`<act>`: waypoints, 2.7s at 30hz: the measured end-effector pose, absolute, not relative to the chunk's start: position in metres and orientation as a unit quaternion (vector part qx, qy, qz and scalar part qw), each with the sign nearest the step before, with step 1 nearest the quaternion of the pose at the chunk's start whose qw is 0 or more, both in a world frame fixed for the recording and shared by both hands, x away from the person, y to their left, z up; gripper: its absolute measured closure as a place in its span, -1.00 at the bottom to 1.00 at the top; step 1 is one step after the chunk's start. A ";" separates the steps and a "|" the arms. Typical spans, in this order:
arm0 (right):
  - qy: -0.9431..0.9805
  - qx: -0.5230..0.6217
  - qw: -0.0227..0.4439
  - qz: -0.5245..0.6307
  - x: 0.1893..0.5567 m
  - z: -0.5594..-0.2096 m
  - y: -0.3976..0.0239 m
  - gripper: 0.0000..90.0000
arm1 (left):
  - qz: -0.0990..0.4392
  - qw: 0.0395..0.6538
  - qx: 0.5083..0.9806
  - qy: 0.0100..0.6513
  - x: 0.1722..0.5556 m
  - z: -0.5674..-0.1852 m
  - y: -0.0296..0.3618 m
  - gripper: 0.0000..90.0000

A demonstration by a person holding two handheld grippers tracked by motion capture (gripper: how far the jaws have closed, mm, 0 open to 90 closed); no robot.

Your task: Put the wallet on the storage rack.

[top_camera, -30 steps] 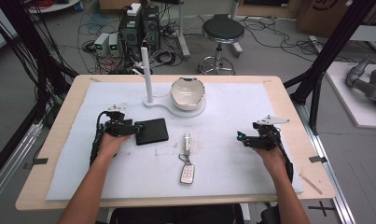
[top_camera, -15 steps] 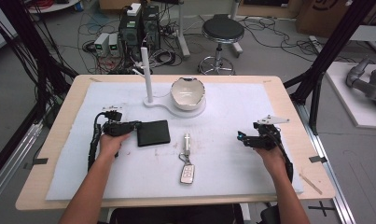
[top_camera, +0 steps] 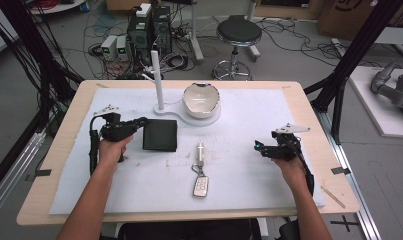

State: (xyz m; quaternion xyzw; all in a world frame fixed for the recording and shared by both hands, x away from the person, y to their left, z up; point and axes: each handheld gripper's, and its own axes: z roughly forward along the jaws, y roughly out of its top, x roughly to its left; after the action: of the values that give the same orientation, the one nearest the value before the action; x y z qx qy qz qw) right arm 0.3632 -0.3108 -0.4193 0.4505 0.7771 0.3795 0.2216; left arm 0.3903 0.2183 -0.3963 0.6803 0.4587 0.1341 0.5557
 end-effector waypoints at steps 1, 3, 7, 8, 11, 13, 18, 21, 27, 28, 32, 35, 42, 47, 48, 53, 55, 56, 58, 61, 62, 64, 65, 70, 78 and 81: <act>0.777 0.451 0.222 0.379 0.363 -0.419 -0.310 -0.55 | 0.152 0.549 0.689 0.448 0.388 -0.390 0.216 0.81; 0.777 0.452 0.222 0.378 0.363 -0.419 -0.310 -0.55 | 0.181 0.539 0.706 0.422 0.384 -0.379 0.208 0.81; 0.777 0.450 0.222 0.380 0.363 -0.419 -0.310 -0.55 | 0.192 0.542 0.716 0.396 0.380 -0.373 0.200 0.81; 0.777 0.451 0.222 0.379 0.363 -0.419 -0.310 -0.55 | 0.196 0.546 0.718 0.386 0.378 -0.372 0.196 0.81; 0.778 0.450 0.220 0.380 0.363 -0.419 -0.309 -0.55 | 0.187 0.560 0.714 0.376 0.377 -0.372 0.194 0.80; 0.779 0.448 0.220 0.380 0.364 -0.419 -0.310 -0.55 | 0.174 0.573 0.711 0.369 0.377 -0.372 0.192 0.79; 0.778 0.450 0.220 0.380 0.363 -0.419 -0.310 -0.55 | 0.155 0.587 0.707 0.363 0.377 -0.373 0.189 0.73; 0.777 0.450 0.219 0.381 0.363 -0.419 -0.310 -0.55 | 0.146 0.593 0.704 0.364 0.378 -0.374 0.188 0.68; 0.778 0.449 0.218 0.383 0.363 -0.419 -0.310 -0.55 | 0.119 0.612 0.696 0.357 0.379 -0.376 0.184 0.51; 0.777 0.450 0.218 0.383 0.363 -0.419 -0.310 -0.55 | 0.117 0.614 0.695 0.355 0.379 -0.376 0.183 0.49; 0.778 0.449 0.217 0.383 0.363 -0.419 -0.310 -0.55 | 0.115 0.615 0.694 0.356 0.380 -0.376 0.181 0.39; 0.778 0.448 0.218 0.382 0.363 -0.419 -0.310 -0.55 | 0.120 0.616 0.694 0.354 0.380 -0.377 0.179 0.40; 0.777 0.448 0.216 0.386 0.364 -0.419 -0.310 -0.55 | 0.149 0.604 0.703 0.344 0.378 -0.375 0.173 0.67; 0.778 0.438 0.209 0.399 0.365 -0.418 -0.305 -0.55 | 0.167 0.594 0.712 0.336 0.376 -0.373 0.164 0.73; 0.779 0.433 0.208 0.404 0.366 -0.417 -0.302 -0.55 | 0.167 0.593 0.713 0.333 0.376 -0.373 0.161 0.74; 0.796 0.383 0.199 0.425 0.370 -0.410 -0.281 -0.55 | 0.167 0.587 0.724 0.322 0.378 -0.371 0.153 0.76; 0.802 0.363 0.195 0.433 0.373 -0.408 -0.274 -0.55 | 0.166 0.588 0.723 0.323 0.380 -0.371 0.151 0.75; 0.804 0.352 0.193 0.437 0.375 -0.407 -0.269 -0.55 | 0.166 0.587 0.723 0.324 0.381 -0.371 0.151 0.76; 0.813 0.330 0.187 0.442 0.378 -0.406 -0.259 -0.55 | 0.166 0.588 0.722 0.325 0.382 -0.372 0.150 0.76; 0.823 0.299 0.170 0.453 0.385 -0.404 -0.241 -0.55 | 0.165 0.585 0.724 0.326 0.384 -0.371 0.149 0.75; 0.824 0.289 0.167 0.458 0.387 -0.403 -0.235 -0.55 | 0.165 0.585 0.724 0.326 0.384 -0.371 0.149 0.76; 0.827 0.269 0.156 0.469 0.392 -0.401 -0.221 -0.55 | 0.167 0.581 0.727 0.326 0.385 -0.370 0.145 0.76; 0.829 0.260 0.153 0.471 0.395 -0.400 -0.214 -0.55 | 0.165 0.581 0.728 0.324 0.385 -0.370 0.145 0.76; 0.841 0.222 0.137 0.475 0.409 -0.399 -0.180 -0.55 | 0.164 0.581 0.728 0.324 0.386 -0.370 0.142 0.76; 0.845 0.193 0.125 0.483 0.424 -0.401 -0.146 -0.55 | 0.160 0.577 0.734 0.322 0.388 -0.369 0.140 0.76; 0.849 0.186 0.129 0.477 0.428 -0.403 -0.133 -0.55 | 0.158 0.576 0.736 0.320 0.390 -0.369 0.139 0.76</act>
State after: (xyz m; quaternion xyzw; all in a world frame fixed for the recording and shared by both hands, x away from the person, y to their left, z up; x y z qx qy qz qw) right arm 0.4277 -0.1334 -0.4026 0.1862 0.8490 0.4773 0.1295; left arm 0.3896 0.1387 -0.3687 0.7358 0.3201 0.1578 0.5755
